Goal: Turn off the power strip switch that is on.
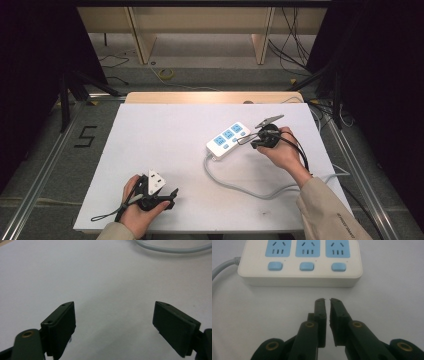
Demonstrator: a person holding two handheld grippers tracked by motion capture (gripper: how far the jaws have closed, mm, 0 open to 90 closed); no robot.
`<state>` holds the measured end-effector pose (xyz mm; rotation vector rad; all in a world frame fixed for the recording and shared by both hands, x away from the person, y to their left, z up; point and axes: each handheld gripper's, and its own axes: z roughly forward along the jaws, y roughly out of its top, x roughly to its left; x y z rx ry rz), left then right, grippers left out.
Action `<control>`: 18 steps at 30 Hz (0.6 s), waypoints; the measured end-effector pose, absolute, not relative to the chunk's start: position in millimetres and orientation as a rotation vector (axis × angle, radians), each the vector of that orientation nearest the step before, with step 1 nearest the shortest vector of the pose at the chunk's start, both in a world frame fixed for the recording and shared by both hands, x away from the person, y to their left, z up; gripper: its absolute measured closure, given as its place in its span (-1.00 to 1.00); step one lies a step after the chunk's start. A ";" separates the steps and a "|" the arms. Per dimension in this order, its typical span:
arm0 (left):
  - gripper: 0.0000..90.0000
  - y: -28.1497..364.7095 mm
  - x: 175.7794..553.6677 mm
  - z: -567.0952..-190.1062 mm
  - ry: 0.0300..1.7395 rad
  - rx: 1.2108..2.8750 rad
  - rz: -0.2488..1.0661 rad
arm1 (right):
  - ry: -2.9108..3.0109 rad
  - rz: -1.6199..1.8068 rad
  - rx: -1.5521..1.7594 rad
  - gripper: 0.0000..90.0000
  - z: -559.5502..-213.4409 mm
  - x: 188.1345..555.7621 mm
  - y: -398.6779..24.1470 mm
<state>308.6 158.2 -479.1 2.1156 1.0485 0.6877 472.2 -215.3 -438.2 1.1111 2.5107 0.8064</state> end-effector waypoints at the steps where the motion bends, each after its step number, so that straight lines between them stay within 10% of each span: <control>1: -0.59 158.4 308.7 -479.1 1.049 2.119 0.686 | 2.511 0.808 1.117 0.87 -438.9 469.8 -216.2; 18: -0.59 157.2 309.1 -480.7 1.055 2.118 0.685 | 2.511 0.885 1.134 0.70 -443.9 431.1 -239.3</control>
